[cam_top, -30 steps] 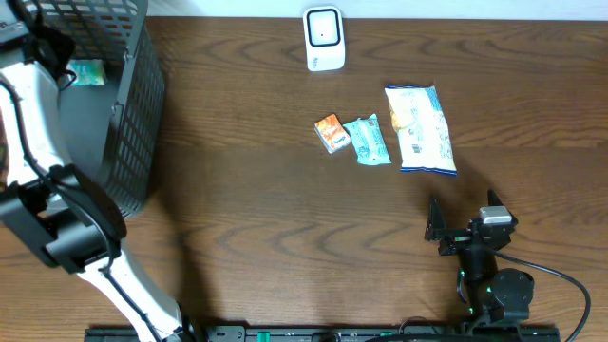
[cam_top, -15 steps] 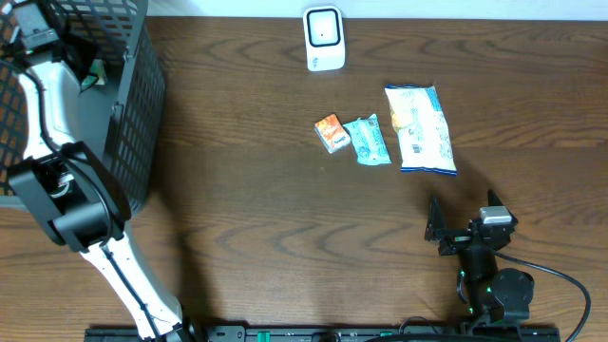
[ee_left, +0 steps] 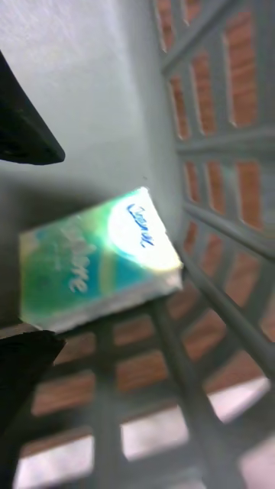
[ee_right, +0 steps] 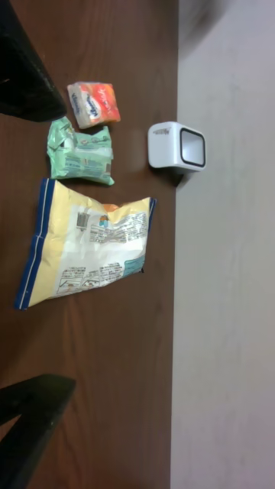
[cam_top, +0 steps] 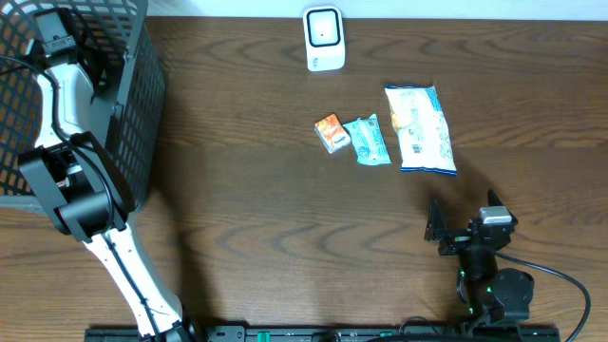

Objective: Scan the item barcode
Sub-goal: 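Move the left gripper back into the basket toward the white tissue box, then lower the left gripper onto the Kleenex tissue pack and grasp it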

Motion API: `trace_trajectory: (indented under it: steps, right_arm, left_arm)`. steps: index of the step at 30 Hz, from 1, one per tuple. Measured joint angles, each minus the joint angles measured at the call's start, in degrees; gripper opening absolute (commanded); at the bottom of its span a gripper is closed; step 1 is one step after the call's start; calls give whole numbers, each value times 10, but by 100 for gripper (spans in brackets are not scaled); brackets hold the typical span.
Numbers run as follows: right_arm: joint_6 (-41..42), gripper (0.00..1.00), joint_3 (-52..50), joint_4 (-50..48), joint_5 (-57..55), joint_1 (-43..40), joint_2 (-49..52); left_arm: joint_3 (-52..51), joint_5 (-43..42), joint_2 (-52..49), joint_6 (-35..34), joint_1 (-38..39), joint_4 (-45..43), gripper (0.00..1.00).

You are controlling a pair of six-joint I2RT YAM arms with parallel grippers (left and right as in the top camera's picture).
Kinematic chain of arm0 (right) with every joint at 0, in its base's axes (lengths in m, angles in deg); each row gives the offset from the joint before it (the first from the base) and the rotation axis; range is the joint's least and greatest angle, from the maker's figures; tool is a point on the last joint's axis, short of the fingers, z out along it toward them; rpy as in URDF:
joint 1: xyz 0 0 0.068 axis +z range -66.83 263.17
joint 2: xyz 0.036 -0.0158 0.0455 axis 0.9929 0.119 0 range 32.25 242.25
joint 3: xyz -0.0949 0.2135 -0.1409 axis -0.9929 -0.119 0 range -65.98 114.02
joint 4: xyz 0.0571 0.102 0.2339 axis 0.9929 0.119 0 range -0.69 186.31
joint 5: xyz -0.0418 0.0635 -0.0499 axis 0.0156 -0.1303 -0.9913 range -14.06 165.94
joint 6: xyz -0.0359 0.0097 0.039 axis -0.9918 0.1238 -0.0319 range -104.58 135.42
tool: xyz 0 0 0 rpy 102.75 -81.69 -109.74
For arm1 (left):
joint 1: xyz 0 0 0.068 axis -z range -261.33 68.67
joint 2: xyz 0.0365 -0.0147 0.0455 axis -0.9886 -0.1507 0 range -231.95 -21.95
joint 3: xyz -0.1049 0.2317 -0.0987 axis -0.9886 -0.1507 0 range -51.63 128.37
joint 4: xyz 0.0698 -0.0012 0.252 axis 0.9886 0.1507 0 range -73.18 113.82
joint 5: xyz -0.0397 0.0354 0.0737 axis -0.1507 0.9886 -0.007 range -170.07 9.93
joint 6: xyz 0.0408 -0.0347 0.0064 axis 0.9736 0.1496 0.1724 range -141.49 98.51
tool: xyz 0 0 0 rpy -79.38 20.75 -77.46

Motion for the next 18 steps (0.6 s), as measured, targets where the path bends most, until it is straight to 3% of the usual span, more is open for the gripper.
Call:
trace_trajectory:
  steps: [14, 17, 18]
  right_arm:
    - [0, 99, 0, 0, 0, 0, 0]
    - [0, 99, 0, 0, 0, 0, 0]
    - [0, 99, 0, 0, 0, 0, 0]
  left_arm:
    - [0, 2, -35, 0, 0, -30, 67]
    - [0, 3, -35, 5, 0, -37, 55]
    - [0, 3, -35, 7, 0, -38, 46]
